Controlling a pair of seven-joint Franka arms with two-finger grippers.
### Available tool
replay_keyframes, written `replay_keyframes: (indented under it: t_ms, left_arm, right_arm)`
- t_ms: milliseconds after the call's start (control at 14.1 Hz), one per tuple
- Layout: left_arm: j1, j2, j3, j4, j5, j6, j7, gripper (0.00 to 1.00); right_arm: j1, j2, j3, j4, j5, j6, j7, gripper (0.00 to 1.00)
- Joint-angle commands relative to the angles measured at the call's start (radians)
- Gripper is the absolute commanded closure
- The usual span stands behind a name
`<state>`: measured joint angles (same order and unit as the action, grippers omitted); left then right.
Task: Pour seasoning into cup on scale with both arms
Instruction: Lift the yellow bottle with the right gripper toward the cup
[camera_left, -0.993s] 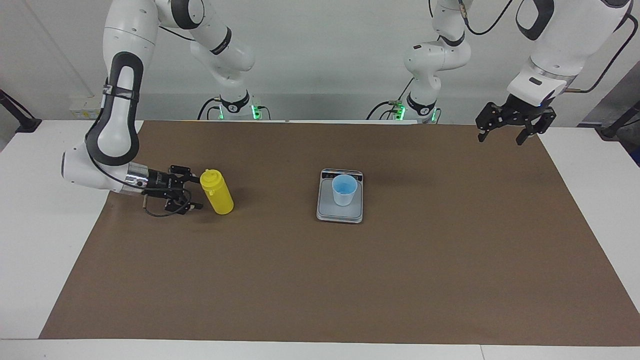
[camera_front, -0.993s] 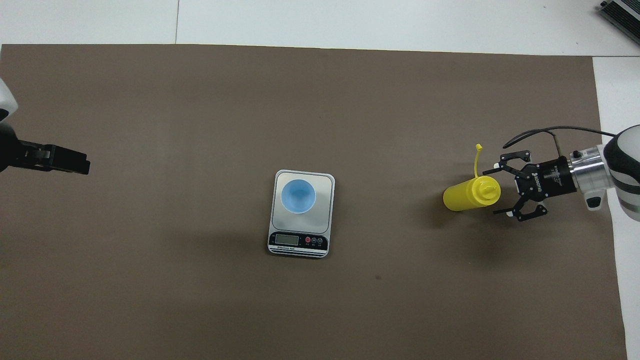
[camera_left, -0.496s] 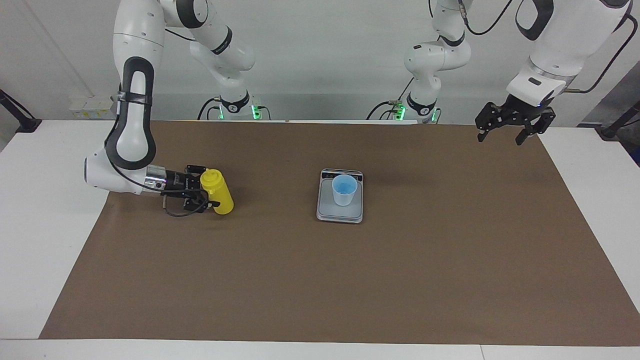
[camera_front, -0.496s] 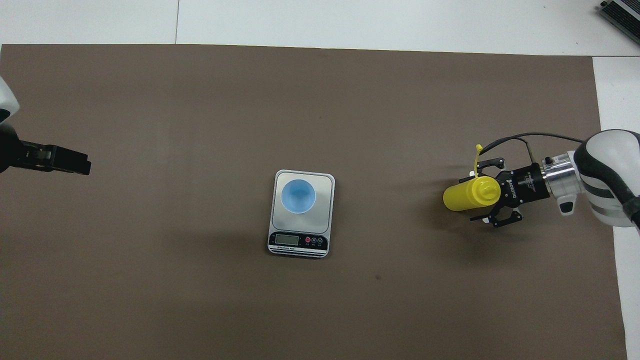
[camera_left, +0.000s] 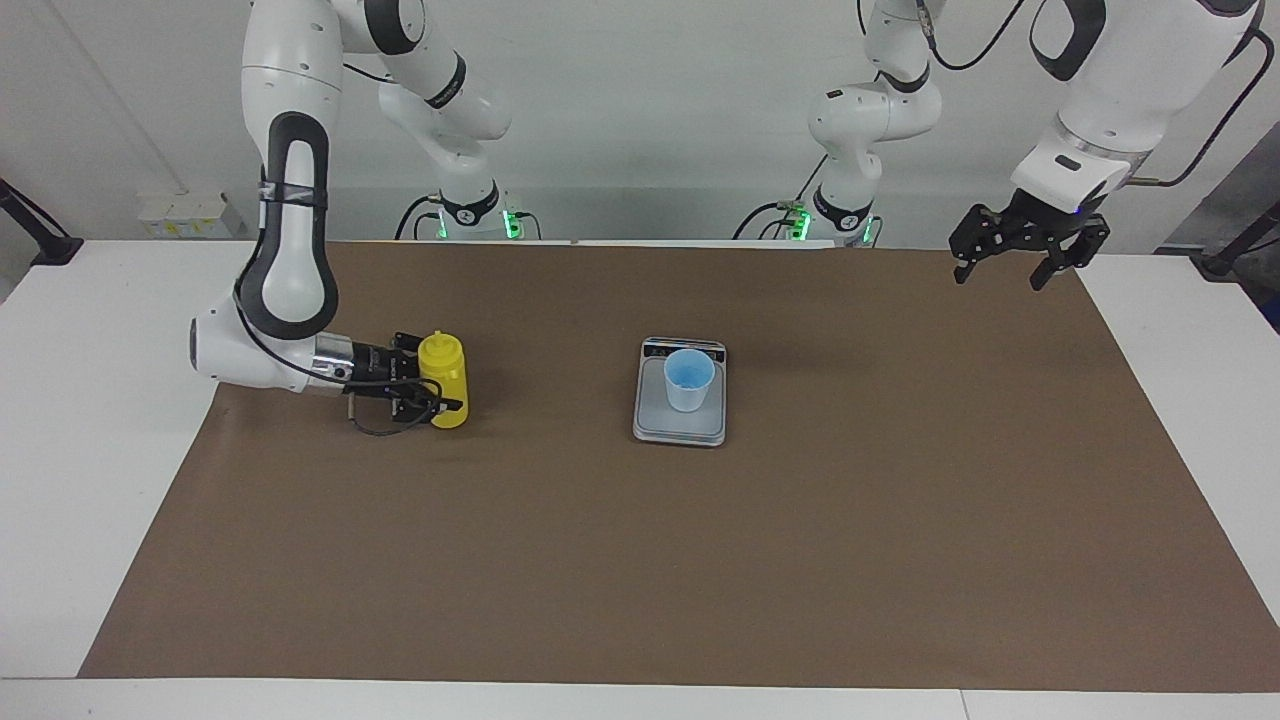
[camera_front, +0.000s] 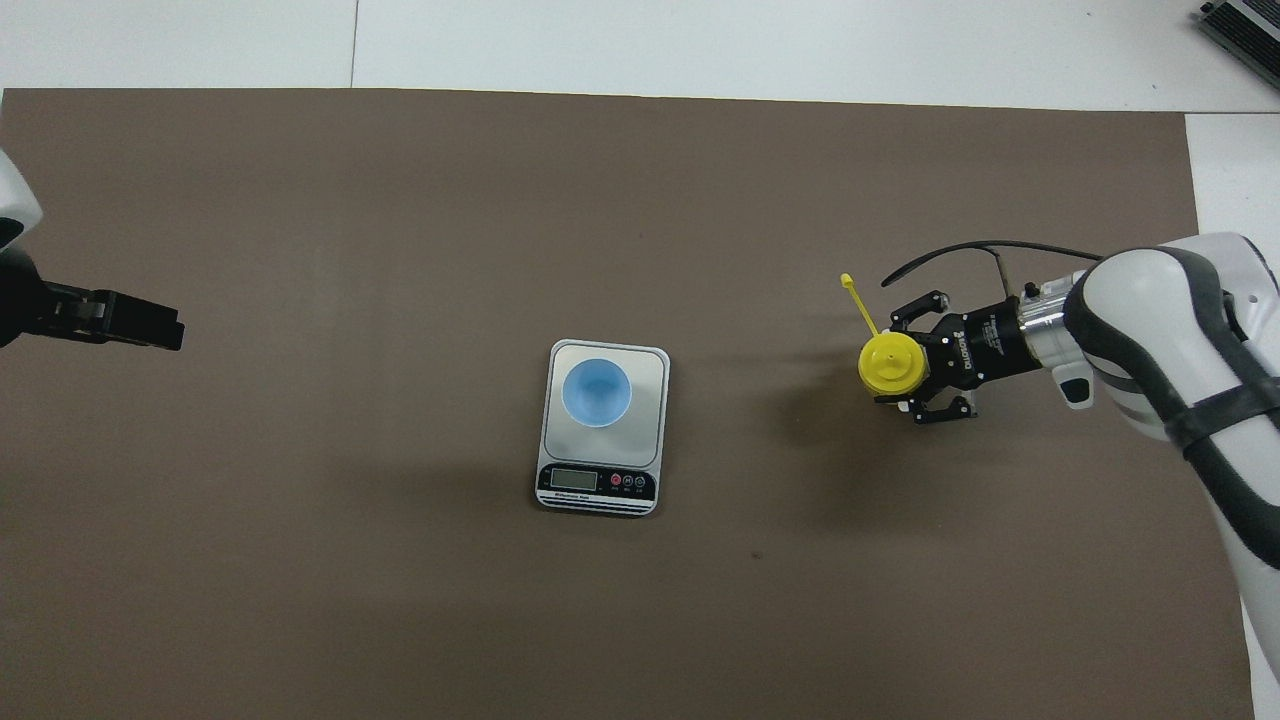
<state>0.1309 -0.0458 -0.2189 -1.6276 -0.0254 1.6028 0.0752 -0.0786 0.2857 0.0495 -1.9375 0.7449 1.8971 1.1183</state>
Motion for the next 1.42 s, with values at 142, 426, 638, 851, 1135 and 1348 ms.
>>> replay_keyframes:
  t_ms: [142,426,638,851,1135,1348]
  left_arm:
    - [0.006,0.007,-0.007,0.015,-0.01,-0.02,0.011,0.0]
    - [0.004,0.003,-0.007,0.006,-0.011,-0.02,0.011,0.0]
    - [0.004,0.003,-0.007,0.006,-0.01,-0.02,0.009,0.0]
    - [0.003,0.001,-0.007,0.003,-0.01,-0.02,0.009,0.0]
    - [0.003,0.001,-0.007,0.003,-0.01,-0.02,0.008,0.0]
    - [0.003,0.001,-0.007,0.002,-0.01,-0.02,0.008,0.0]
  right_arm:
    - [0.239,-0.051,0.001,0.086,-0.273,0.137,0.401,1.0]
    - [0.403,-0.031,0.001,0.138,-0.546,0.232,0.621,1.0]
    - [0.459,-0.031,0.001,0.138,-0.764,0.272,0.656,1.0]
    - [0.505,-0.03,0.003,0.137,-1.009,0.336,0.725,1.0]
    - [0.534,-0.028,0.004,0.134,-1.254,0.384,0.753,1.0]
    - [0.557,-0.028,0.004,0.135,-1.479,0.448,0.917,1.0]
